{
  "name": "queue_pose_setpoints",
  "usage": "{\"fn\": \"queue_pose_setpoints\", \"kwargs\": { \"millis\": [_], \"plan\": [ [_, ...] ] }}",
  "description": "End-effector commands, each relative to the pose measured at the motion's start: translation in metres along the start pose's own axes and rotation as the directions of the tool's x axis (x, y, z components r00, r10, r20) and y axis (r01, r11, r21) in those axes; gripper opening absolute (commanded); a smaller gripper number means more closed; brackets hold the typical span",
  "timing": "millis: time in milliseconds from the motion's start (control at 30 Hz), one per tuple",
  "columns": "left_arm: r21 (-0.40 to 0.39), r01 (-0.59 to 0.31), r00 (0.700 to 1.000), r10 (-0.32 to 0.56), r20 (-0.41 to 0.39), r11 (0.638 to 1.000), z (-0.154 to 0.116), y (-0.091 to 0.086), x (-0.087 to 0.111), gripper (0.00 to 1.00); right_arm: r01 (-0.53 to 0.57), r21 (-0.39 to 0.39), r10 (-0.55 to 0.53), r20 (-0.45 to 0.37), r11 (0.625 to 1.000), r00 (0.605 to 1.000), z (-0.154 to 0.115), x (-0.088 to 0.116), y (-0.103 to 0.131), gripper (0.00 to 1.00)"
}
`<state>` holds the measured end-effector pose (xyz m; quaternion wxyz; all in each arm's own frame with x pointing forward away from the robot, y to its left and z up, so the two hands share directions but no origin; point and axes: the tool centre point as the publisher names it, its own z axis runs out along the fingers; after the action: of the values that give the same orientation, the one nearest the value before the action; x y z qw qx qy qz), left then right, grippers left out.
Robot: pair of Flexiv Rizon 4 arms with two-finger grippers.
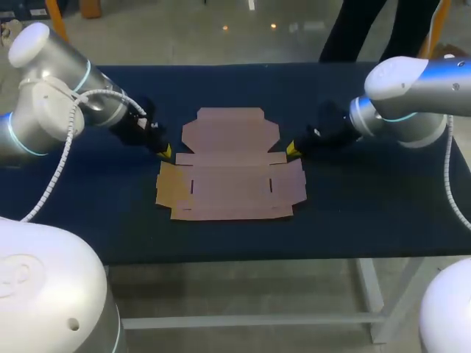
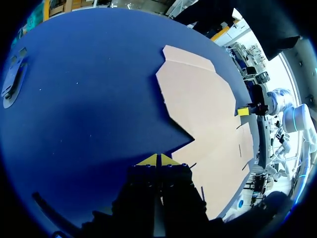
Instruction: Assemble the packaging by folding the flat box into shape, placing the metal phone stand inside, and closing the box properly
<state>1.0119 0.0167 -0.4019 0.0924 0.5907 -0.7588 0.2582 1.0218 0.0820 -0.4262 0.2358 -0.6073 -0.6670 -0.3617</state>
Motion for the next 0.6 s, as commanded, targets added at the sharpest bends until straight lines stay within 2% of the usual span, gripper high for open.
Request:
{"fn": "queue_pose_setpoints", "kwargs": {
  "millis": [33,600],
  "plan": [
    [-0.011,-0.001,1.000,0.001,-0.006,1.000,0.0042,-0.0031,-0.0015,0.00,-0.001,0.003,0.001,-0.010,1.000,1.000,0.0007,-0.0026,0.0015,0.00],
    [-0.014,-0.003,1.000,0.003,-0.017,1.000,0.0049,0.0026,0.0016,0.00,-0.024,-0.006,0.024,-0.022,1.000,0.999,0.0042,-0.0069,-0.0014,0.00]
  ]
}}
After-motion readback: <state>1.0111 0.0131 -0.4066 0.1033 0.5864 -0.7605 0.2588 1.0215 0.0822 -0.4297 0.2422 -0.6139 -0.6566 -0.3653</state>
